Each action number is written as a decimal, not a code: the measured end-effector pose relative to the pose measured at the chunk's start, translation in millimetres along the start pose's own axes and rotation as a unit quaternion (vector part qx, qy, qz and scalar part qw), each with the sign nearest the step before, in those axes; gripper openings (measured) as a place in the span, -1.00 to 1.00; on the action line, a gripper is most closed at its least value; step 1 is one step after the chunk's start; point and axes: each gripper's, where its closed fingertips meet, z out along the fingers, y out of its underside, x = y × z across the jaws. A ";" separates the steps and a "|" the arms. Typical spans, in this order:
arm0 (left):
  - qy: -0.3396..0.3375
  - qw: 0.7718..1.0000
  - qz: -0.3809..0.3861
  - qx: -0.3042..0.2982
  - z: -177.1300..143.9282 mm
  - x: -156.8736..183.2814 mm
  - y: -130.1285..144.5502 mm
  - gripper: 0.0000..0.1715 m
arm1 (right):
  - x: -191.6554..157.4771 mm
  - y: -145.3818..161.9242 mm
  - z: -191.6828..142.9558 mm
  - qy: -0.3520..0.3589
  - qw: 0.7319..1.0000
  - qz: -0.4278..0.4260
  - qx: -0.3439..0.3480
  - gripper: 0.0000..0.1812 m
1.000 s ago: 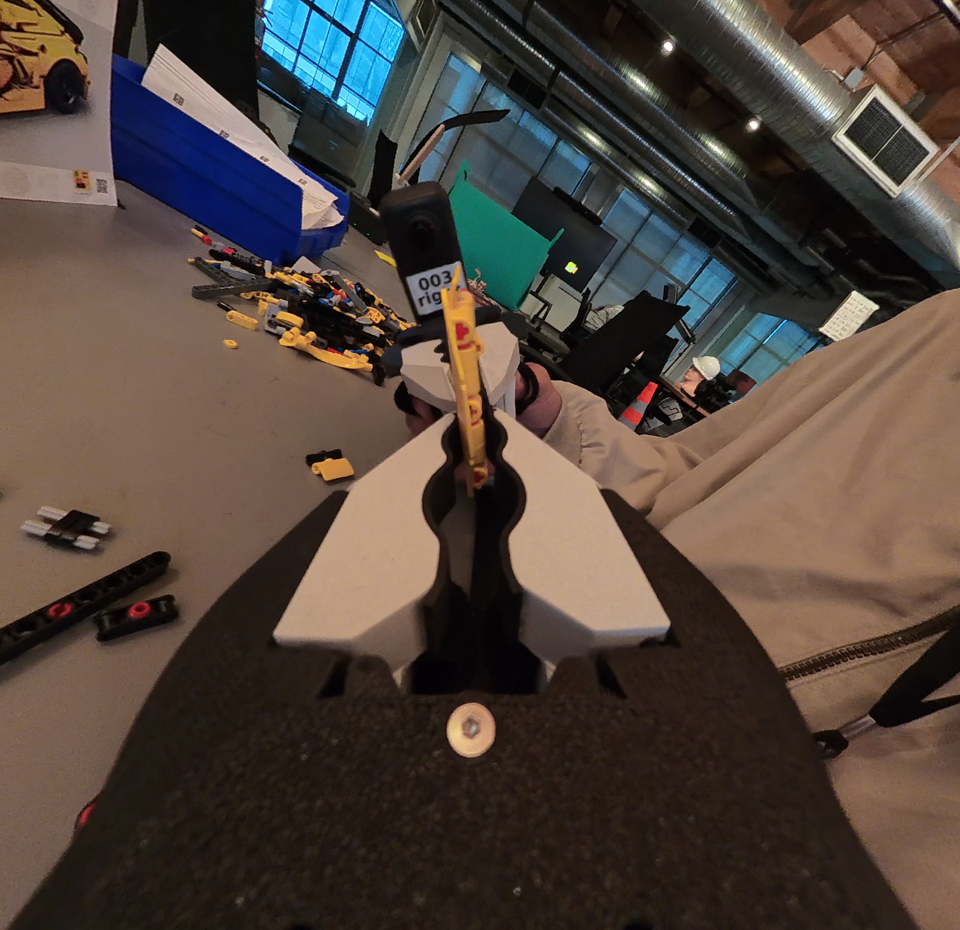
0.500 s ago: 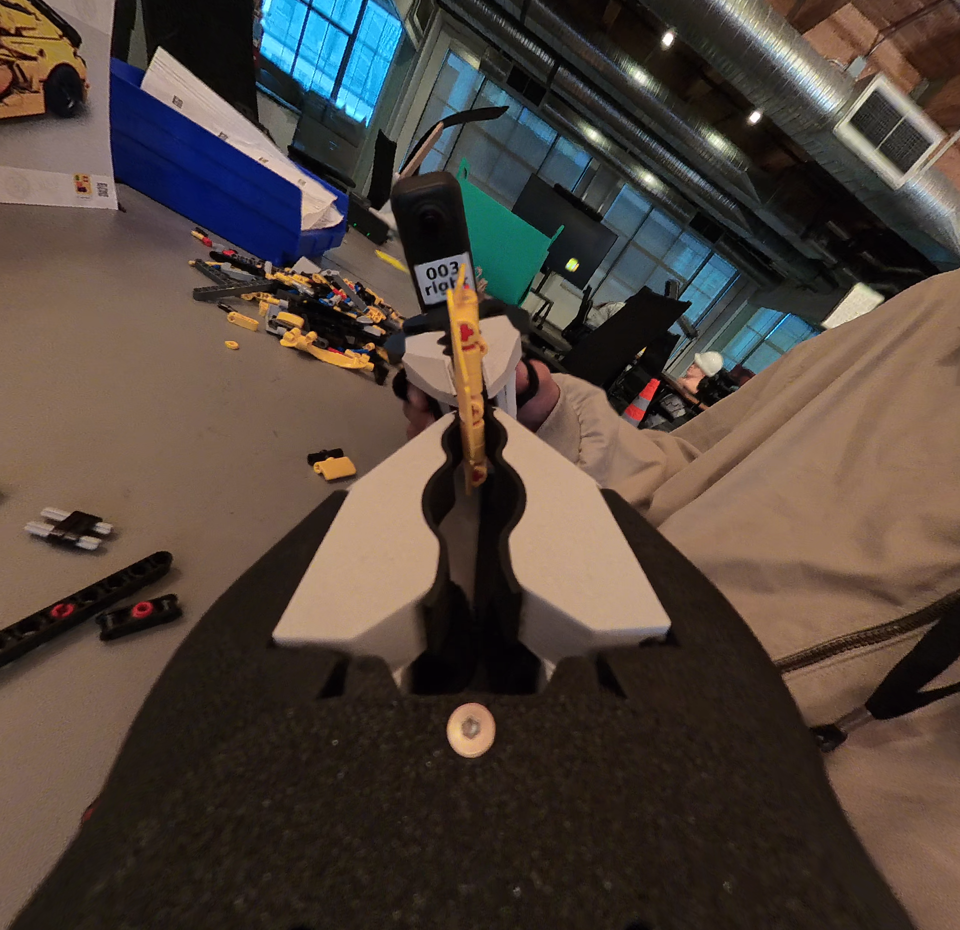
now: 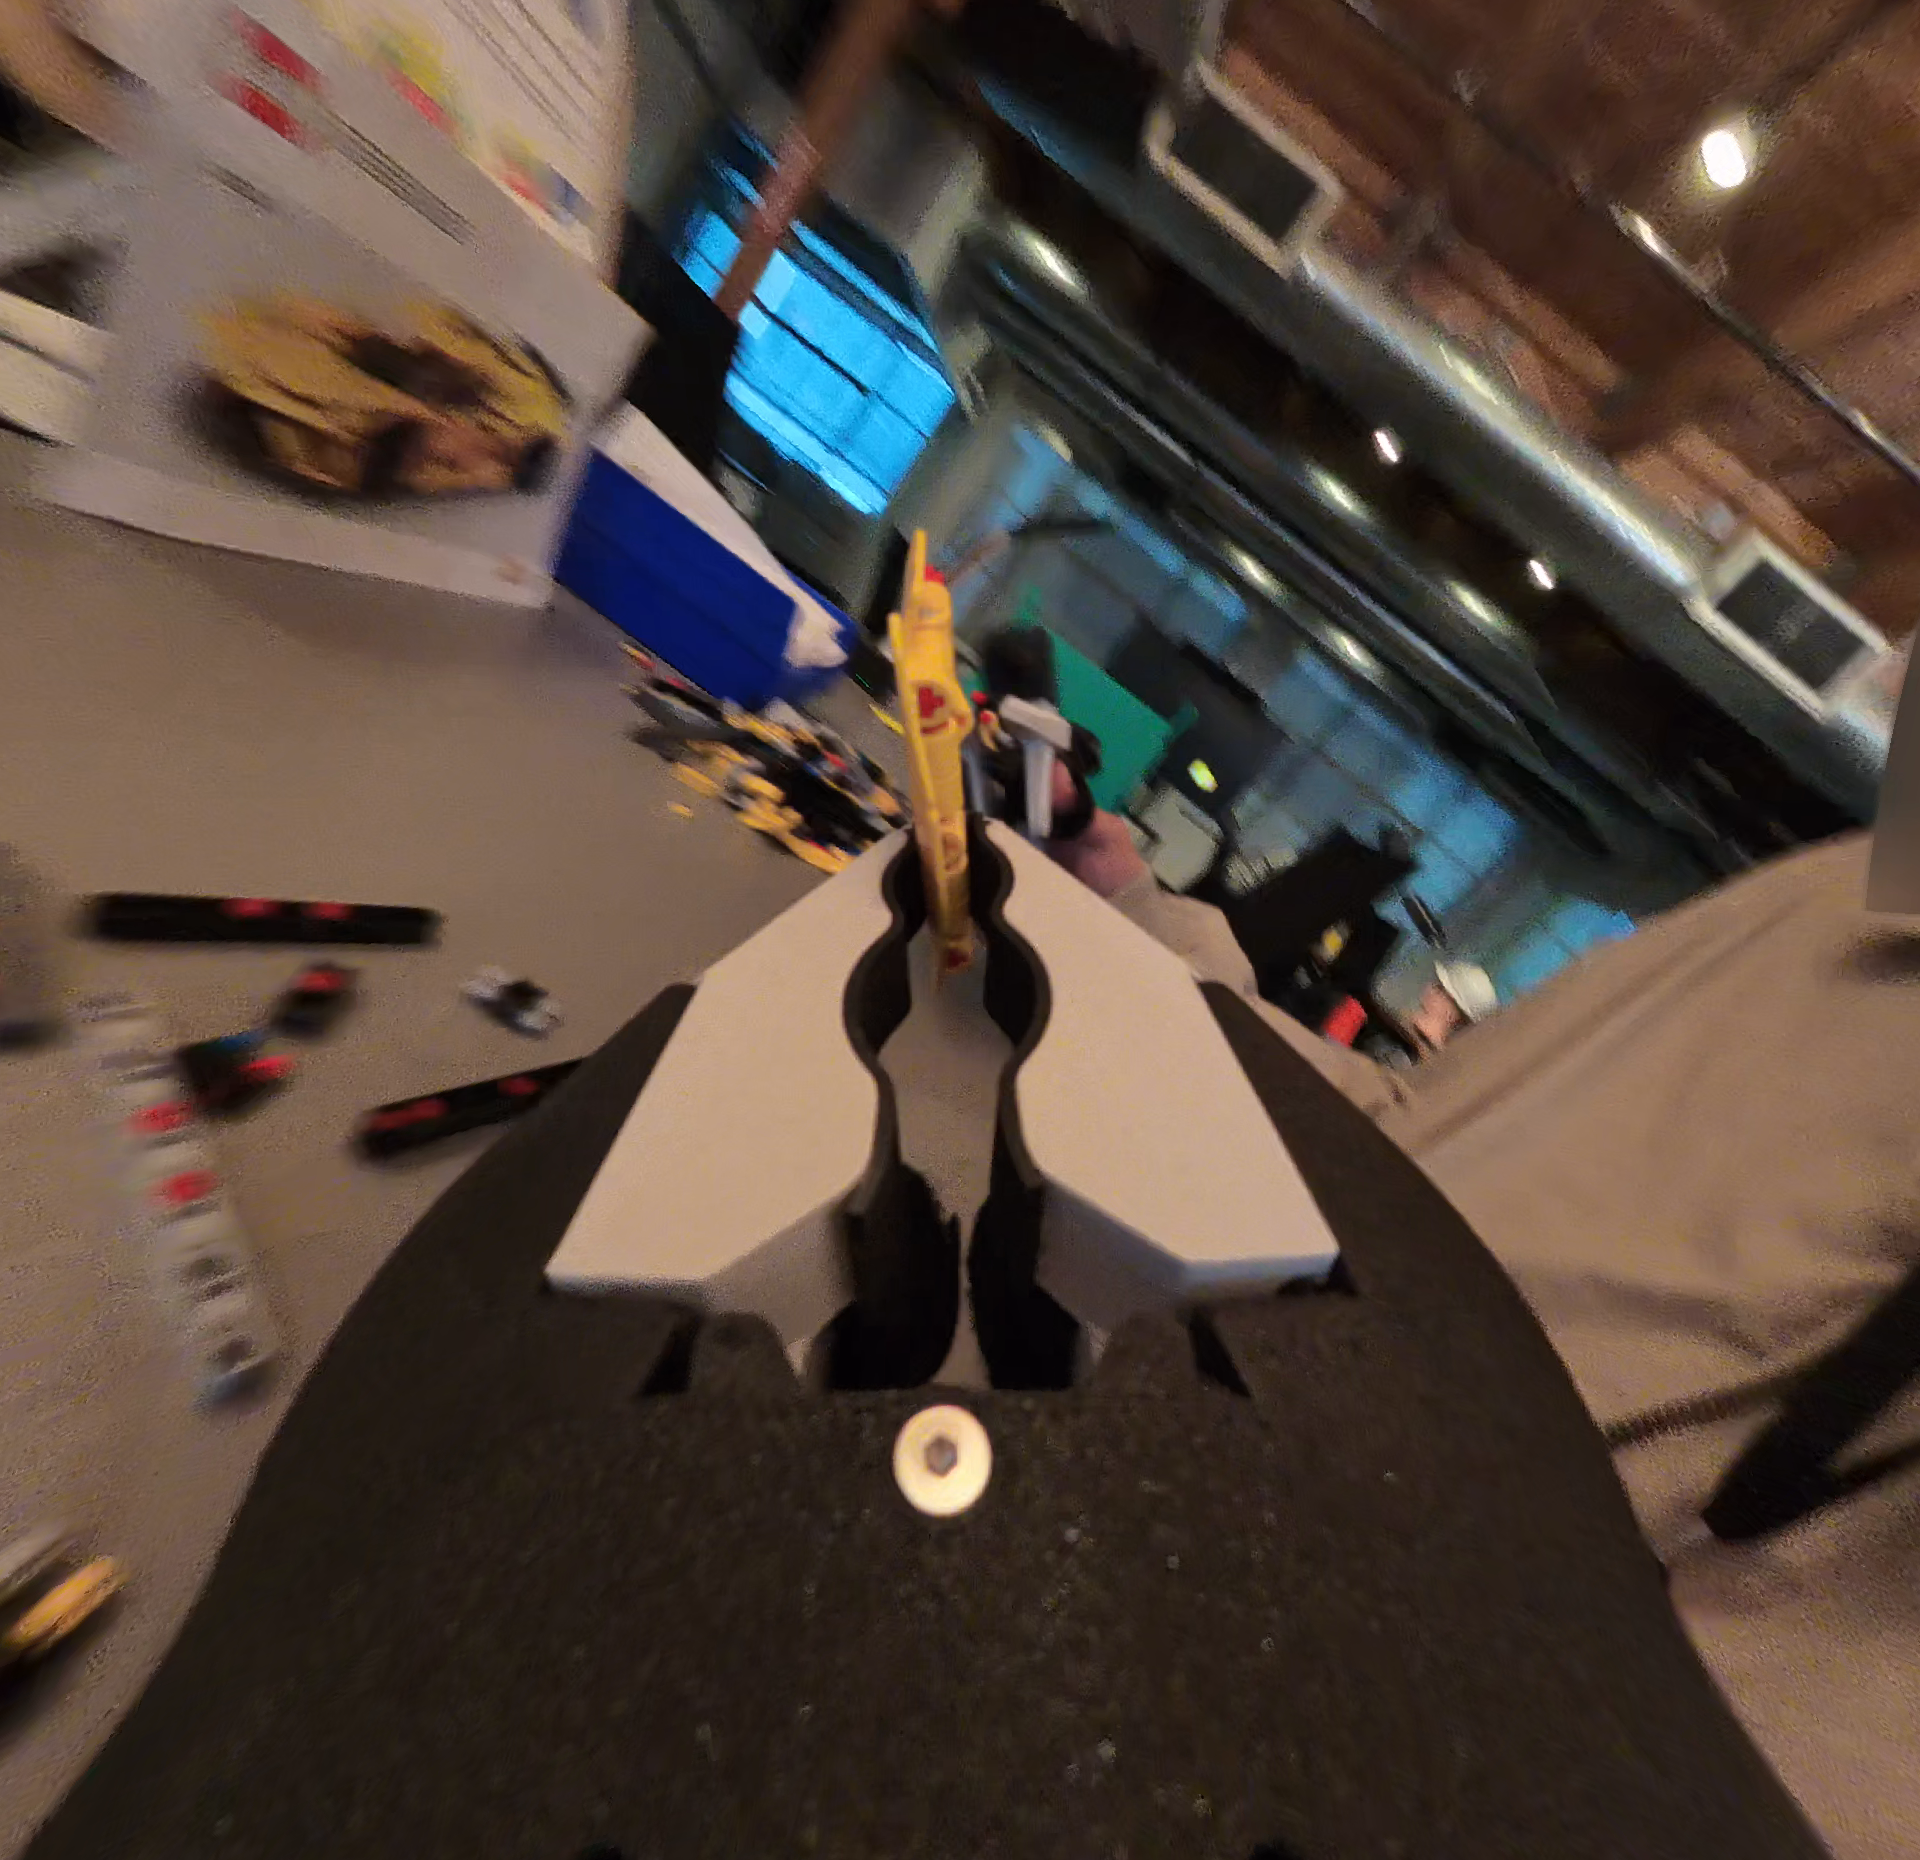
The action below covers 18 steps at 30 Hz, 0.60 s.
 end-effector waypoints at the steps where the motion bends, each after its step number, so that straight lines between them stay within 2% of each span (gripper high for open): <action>1: -0.009 1.000 0.007 -0.016 5.2 -2.7 5.2 -0.93 | 12.6 -11.1 -17.5 0.048 0.999 -0.024 0.006 -0.93; 3: -0.027 0.996 0.016 -0.087 32.1 -5.7 32.8 -0.92 | 25.9 3.2 -9.8 0.090 0.995 -0.031 -0.038 -0.93; 5: -0.055 0.984 0.026 -0.165 47.7 -15.0 62.6 -0.92 | 40.7 45.2 12.7 0.116 0.985 -0.026 -0.126 -0.92; 6: -0.074 0.971 0.054 -0.220 49.7 -19.8 82.4 -0.92 | 47.7 61.0 18.9 0.138 0.976 -0.035 -0.166 -0.92; 7: -0.106 0.954 0.097 -0.263 49.5 -27.3 97.6 -0.92 | 48.8 67.9 23.9 0.148 0.969 -0.057 -0.187 -0.92; 9: -0.173 0.911 0.209 -0.312 46.9 -41.4 110.4 -0.92 | 44.3 69.1 31.7 0.143 0.969 -0.079 -0.185 -0.92; 11: -0.234 0.851 0.321 -0.344 41.7 -57.2 113.3 -0.92 | 47.6 73.3 32.3 0.144 0.969 -0.062 -0.189 -0.93; 13: -0.253 0.804 0.384 -0.378 39.7 -64.2 122.2 -0.91 | 46.5 74.0 33.4 0.136 0.972 -0.049 -0.185 -0.93; 14: -0.256 0.792 0.400 -0.384 40.5 -64.4 124.6 -0.90 | 43.6 72.3 35.0 0.129 0.974 -0.049 -0.179 -0.93; 16: -0.248 0.787 0.407 -0.391 42.0 -62.8 129.7 -0.84 | 35.1 69.0 40.7 0.107 0.981 -0.044 -0.158 -0.93; 18: -0.238 0.805 0.392 -0.377 44.7 -57.5 126.6 -0.64 | 18.4 62.9 50.1 0.055 0.991 -0.010 -0.123 -0.93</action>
